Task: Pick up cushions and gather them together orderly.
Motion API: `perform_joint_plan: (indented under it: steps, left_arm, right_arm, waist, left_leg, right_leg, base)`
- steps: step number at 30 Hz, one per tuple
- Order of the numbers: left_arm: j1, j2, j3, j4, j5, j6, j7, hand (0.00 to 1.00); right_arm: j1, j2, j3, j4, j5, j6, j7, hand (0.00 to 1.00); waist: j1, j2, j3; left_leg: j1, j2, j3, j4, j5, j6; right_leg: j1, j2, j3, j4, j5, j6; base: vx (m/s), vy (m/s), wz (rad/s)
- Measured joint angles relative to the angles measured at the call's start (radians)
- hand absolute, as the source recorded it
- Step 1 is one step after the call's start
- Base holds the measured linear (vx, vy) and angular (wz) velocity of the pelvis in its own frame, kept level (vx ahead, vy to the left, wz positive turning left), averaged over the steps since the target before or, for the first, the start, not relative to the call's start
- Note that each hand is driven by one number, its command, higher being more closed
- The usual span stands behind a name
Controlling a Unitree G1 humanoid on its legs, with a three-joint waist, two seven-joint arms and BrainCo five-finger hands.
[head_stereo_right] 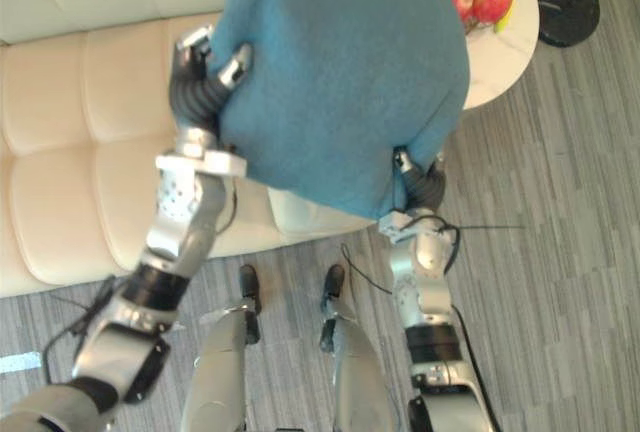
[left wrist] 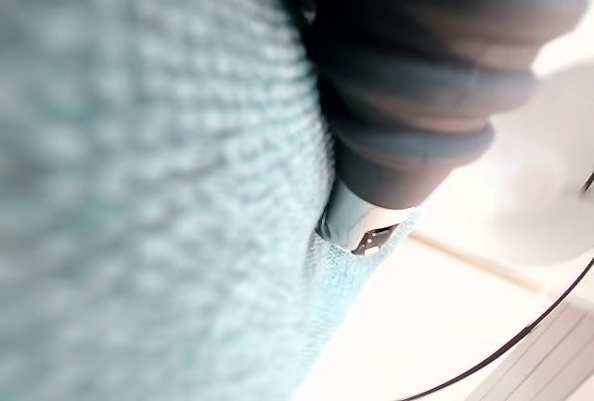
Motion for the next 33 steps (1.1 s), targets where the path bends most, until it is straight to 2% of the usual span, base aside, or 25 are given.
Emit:
perform_joint_plan:
  steps: [2, 5, 8, 12, 16, 18, 19, 21, 22, 24, 26, 27, 28, 29, 30, 31, 32, 33]
  left_arm:
    - [0.101, -0.030, -0.001, -0.036, -0.002, -0.012, 0.000, 1.00]
    - [0.253, -0.045, -0.013, -0.068, -0.025, -0.017, -0.002, 1.00]
    - [0.377, -0.046, -0.036, -0.069, -0.041, -0.016, -0.023, 1.00]
    - [0.491, -0.046, -0.040, -0.075, -0.049, -0.009, -0.045, 1.00]
    - [0.566, -0.045, -0.055, -0.075, -0.063, 0.000, -0.063, 1.00]
    - [0.573, -0.043, -0.061, -0.070, -0.073, 0.007, -0.063, 1.00]
    - [0.580, -0.042, -0.064, -0.061, -0.079, 0.009, -0.063, 1.00]
    - [0.597, -0.039, -0.071, -0.061, -0.078, 0.008, -0.064, 1.00]
    - [0.601, -0.039, -0.071, -0.061, -0.078, 0.007, -0.065, 1.00]
    - [0.613, -0.034, -0.072, -0.067, -0.078, 0.006, -0.067, 1.00]
    - [0.618, -0.035, -0.087, -0.069, -0.079, 0.008, -0.067, 1.00]
    - [0.634, -0.034, -0.090, -0.084, -0.081, 0.010, -0.067, 1.00]
    - [0.647, -0.034, -0.092, -0.099, -0.082, 0.011, -0.067, 1.00]
    - [0.650, -0.035, -0.106, -0.116, -0.083, 0.012, -0.067, 1.00]
    - [0.649, -0.036, -0.115, -0.130, -0.088, 0.009, -0.068, 1.00]
    - [0.649, -0.040, -0.121, -0.133, -0.096, 0.006, -0.072, 1.00]
    - [0.649, -0.041, -0.124, -0.135, -0.101, 0.006, -0.076, 1.00]
    - [0.651, -0.044, -0.129, -0.138, -0.110, 0.006, -0.085, 1.00]
  right_arm:
    - [0.065, 0.017, 0.001, -0.060, -0.005, -0.001, 0.000, 1.00]
    - [0.157, 0.032, 0.011, -0.103, -0.066, -0.004, 0.006, 1.00]
    - [0.238, 0.037, 0.028, -0.104, -0.114, -0.005, 0.013, 1.00]
    - [0.324, 0.041, 0.050, -0.103, -0.168, -0.005, 0.029, 1.00]
    - [0.365, 0.038, 0.049, -0.102, -0.211, -0.004, 0.041, 1.00]
    - [0.376, 0.036, 0.047, -0.102, -0.236, -0.003, 0.040, 1.00]
    - [0.386, 0.034, 0.047, -0.102, -0.239, -0.003, 0.040, 1.00]
    - [0.399, 0.029, 0.048, -0.102, -0.255, -0.003, 0.040, 1.00]
    - [0.399, 0.028, 0.048, -0.102, -0.258, -0.003, 0.040, 1.00]
    - [0.401, 0.026, 0.051, -0.110, -0.273, -0.003, 0.040, 1.00]
    - [0.419, 0.010, 0.050, -0.149, -0.274, -0.003, 0.036, 1.00]
    - [0.429, 0.011, 0.051, -0.168, -0.274, 0.001, 0.033, 1.00]
    - [0.435, 0.012, 0.051, -0.181, -0.274, 0.003, 0.031, 1.00]
    - [0.454, 0.012, 0.048, -0.219, -0.274, 0.004, 0.021, 1.00]
    - [0.458, 0.011, 0.045, -0.243, -0.274, 0.002, 0.008, 1.00]
    - [0.458, 0.010, 0.041, -0.264, -0.274, 0.002, 0.001, 1.00]
    - [0.460, 0.010, 0.040, -0.278, -0.273, 0.003, -0.001, 1.00]
    - [0.473, 0.010, 0.038, -0.302, -0.273, 0.002, -0.004, 1.00]
  waist:
    - [0.000, 0.013, -0.022]
    - [0.004, 0.034, -0.093]
    - [0.006, 0.041, -0.163]
    - [0.005, 0.043, -0.209]
    - [0.001, 0.045, -0.225]
    - [-0.001, 0.047, -0.226]
    - [-0.009, 0.047, -0.234]
    - [-0.014, 0.038, -0.254]
    - [-0.013, 0.037, -0.255]
    - [0.011, 0.041, -0.276]
    - [0.018, 0.084, -0.292]
    - [0.020, 0.095, -0.298]
    - [0.019, 0.102, -0.300]
    - [0.010, 0.109, -0.304]
    - [0.004, 0.092, -0.294]
    - [0.010, 0.097, -0.298]
    - [0.011, 0.100, -0.300]
    - [0.010, 0.115, -0.310]
  left_leg:
    - [0.031, -0.007, 0.000, -0.001, -0.013, 0.000]
    - [0.079, -0.015, 0.005, -0.011, -0.032, -0.002]
    - [0.141, -0.031, 0.007, -0.050, -0.034, -0.002]
    - [0.225, -0.050, 0.003, -0.096, -0.034, -0.001]
    - [0.284, -0.072, -0.032, -0.123, -0.031, 0.003]
    - [0.310, -0.086, -0.070, -0.151, -0.016, 0.015]
    - [0.325, -0.099, -0.106, -0.171, -0.008, 0.017]
    - [0.326, -0.128, -0.180, -0.200, 0.018, 0.020]
    - [0.324, -0.134, -0.197, -0.201, 0.022, 0.018]
    - [0.277, -0.150, -0.278, -0.203, 0.056, -0.011]
    - [0.225, -0.148, -0.360, -0.204, 0.098, -0.033]
    - [0.221, -0.137, -0.371, -0.231, 0.111, -0.025]
    - [0.209, -0.118, -0.337, -0.247, 0.099, -0.006]
    - [0.202, -0.076, -0.212, -0.249, 0.060, 0.051]
    - [0.189, -0.026, -0.026, -0.190, 0.029, 0.069]
    - [0.166, 0.021, 0.135, -0.098, 0.002, 0.087]
    - [0.169, 0.046, 0.219, -0.042, -0.012, 0.111]
    - [0.174, 0.077, 0.317, 0.006, -0.030, 0.141]
  right_leg:
    - [0.025, -0.009, -0.001, 0.016, -0.021, 0.004]
    - [0.067, -0.016, 0.001, 0.016, -0.040, 0.013]
    - [0.116, -0.026, 0.004, 0.004, -0.055, 0.024]
    - [0.195, -0.033, 0.002, -0.031, -0.059, 0.029]
    - [0.258, -0.040, 0.011, -0.021, -0.068, 0.042]
    - [0.264, -0.035, 0.120, 0.029, -0.079, 0.057]
    - [0.268, -0.032, 0.211, 0.072, -0.102, 0.076]
    - [0.284, -0.031, 0.339, 0.115, -0.160, 0.089]
    - [0.292, -0.033, 0.343, 0.112, -0.170, 0.088]
    - [0.306, -0.041, 0.295, 0.086, -0.225, 0.082]
    - [0.302, -0.027, 0.195, 0.083, -0.231, 0.066]
    - [0.303, -0.029, 0.144, 0.099, -0.239, 0.055]
    - [0.311, -0.030, 0.103, 0.104, -0.242, 0.049]
    - [0.330, -0.034, 0.039, 0.103, -0.242, 0.048]
    - [0.340, -0.065, -0.002, 0.104, -0.244, 0.043]
    - [0.348, -0.082, -0.036, 0.103, -0.244, 0.043]
    - [0.356, -0.090, -0.058, 0.103, -0.246, 0.045]
    - [0.365, -0.096, -0.088, 0.108, -0.247, 0.048]
  base:
    - [0.05, 0.013, 0.06]
    - [0.09, 0.022, 0.02]
    - [0.12, 0.024, 0.03]
    - [0.11, 0.034, 0.02]
    - [0.06, 0.038, 0.22]
    - [0.00, 0.047, 0.63]
    - [-0.02, 0.010, 0.92]
    - [-0.02, -0.068, 1.17]
    - [-0.02, -0.136, 1.11]
    - [-0.06, -0.194, 1.11]
    - [-0.08, -0.177, 1.33]
    - [-0.12, -0.145, 1.13]
    - [-0.13, -0.177, 1.38]
    - [-0.12, -0.133, 1.44]
    - [-0.10, -0.073, 1.51]
    - [-0.08, -0.016, 1.03]
    - [-0.06, 0.006, 0.81]
    - [-0.03, 0.025, 1.05]
